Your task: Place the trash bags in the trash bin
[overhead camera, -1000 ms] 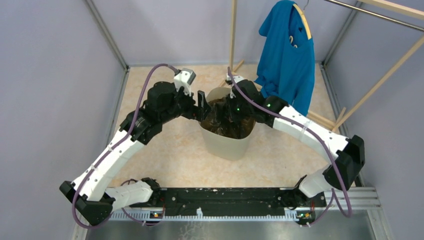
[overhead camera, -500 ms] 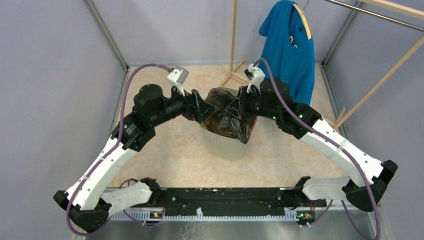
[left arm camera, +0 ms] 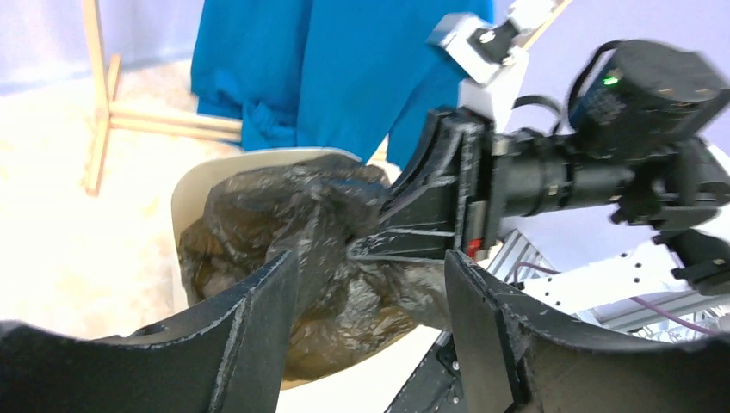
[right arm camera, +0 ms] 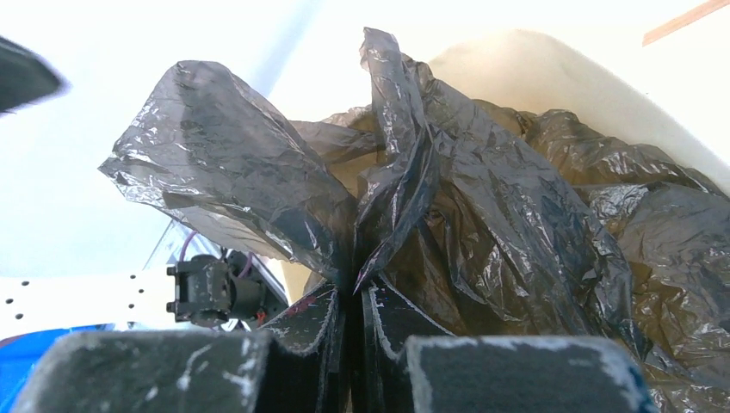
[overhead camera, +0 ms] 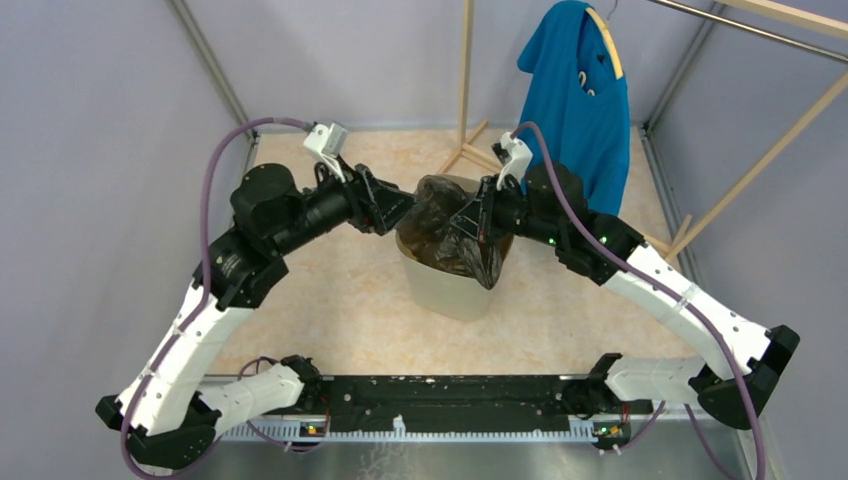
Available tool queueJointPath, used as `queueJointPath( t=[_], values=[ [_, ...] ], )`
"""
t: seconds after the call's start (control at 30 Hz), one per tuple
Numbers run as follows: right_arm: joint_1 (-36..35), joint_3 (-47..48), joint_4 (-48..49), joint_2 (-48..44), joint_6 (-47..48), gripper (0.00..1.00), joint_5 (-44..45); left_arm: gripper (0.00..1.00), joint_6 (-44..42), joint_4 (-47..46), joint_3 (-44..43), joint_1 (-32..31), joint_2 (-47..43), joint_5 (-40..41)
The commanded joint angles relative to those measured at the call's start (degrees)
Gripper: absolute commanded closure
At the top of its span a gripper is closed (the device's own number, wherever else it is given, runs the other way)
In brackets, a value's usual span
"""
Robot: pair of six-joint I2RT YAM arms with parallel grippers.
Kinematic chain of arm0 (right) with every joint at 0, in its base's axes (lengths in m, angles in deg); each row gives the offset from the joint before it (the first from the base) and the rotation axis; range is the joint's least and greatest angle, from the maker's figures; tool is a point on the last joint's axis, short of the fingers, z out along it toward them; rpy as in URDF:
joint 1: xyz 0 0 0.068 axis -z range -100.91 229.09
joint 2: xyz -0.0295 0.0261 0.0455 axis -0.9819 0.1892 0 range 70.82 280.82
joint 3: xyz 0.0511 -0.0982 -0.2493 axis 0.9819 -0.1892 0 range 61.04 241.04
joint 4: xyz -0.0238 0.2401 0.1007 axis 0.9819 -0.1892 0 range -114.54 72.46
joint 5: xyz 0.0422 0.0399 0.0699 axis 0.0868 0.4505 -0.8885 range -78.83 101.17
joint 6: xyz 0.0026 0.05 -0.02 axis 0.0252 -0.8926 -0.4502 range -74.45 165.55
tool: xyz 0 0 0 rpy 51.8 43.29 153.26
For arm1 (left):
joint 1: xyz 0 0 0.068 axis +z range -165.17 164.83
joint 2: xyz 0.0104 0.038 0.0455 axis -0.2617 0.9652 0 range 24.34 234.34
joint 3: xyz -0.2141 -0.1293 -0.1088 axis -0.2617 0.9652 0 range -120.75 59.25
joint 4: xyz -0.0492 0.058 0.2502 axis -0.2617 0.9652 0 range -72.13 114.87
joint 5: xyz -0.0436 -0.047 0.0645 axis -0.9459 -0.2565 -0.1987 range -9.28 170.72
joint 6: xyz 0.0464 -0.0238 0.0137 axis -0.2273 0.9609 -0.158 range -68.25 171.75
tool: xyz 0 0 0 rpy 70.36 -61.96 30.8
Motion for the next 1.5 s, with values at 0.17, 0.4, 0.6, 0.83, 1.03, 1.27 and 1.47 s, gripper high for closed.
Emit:
queueJointPath(
  t=[0.17, 0.4, 0.6, 0.83, 1.03, 1.27, 1.47],
  values=[
    [0.31, -0.43, 3.36, -0.31, 0.75, 0.93, 1.20, 0.33, 4.67, -5.80, 1.65, -0.03, 1.30, -9.25],
    [0.33, -0.84, 3.82, -0.49, 0.46, 0.92, 0.35, 0.18, 6.32, -10.79, 3.99, 0.02, 5.84, -7.80],
    [0.31, -1.58, 4.60, -0.79, -0.07, 0.90, -0.92, 0.33, 7.08, -13.22, 3.92, -0.02, 8.93, -4.32],
    [0.31, -2.98, 5.02, -1.02, -0.18, 0.90, -2.46, 0.59, 8.69, -16.97, 6.21, 0.01, 9.30, -3.34],
    [0.30, -3.81, 4.58, -2.72, 0.66, 0.84, -2.46, 0.96, 5.95, -12.28, 5.33, 0.03, 8.98, -0.70],
    [0.31, -3.30, -2.93, -7.24, 4.57, 0.45, 2.37, 1.00, 3.36, -9.14, 7.85, -0.01, 3.17, 2.86],
    [0.31, -5.46, -5.63, -12.92, 5.21, 0.23, 4.52, 1.00, 1.37, -6.18, 8.42, -0.02, -0.37, 5.38]
  ],
)
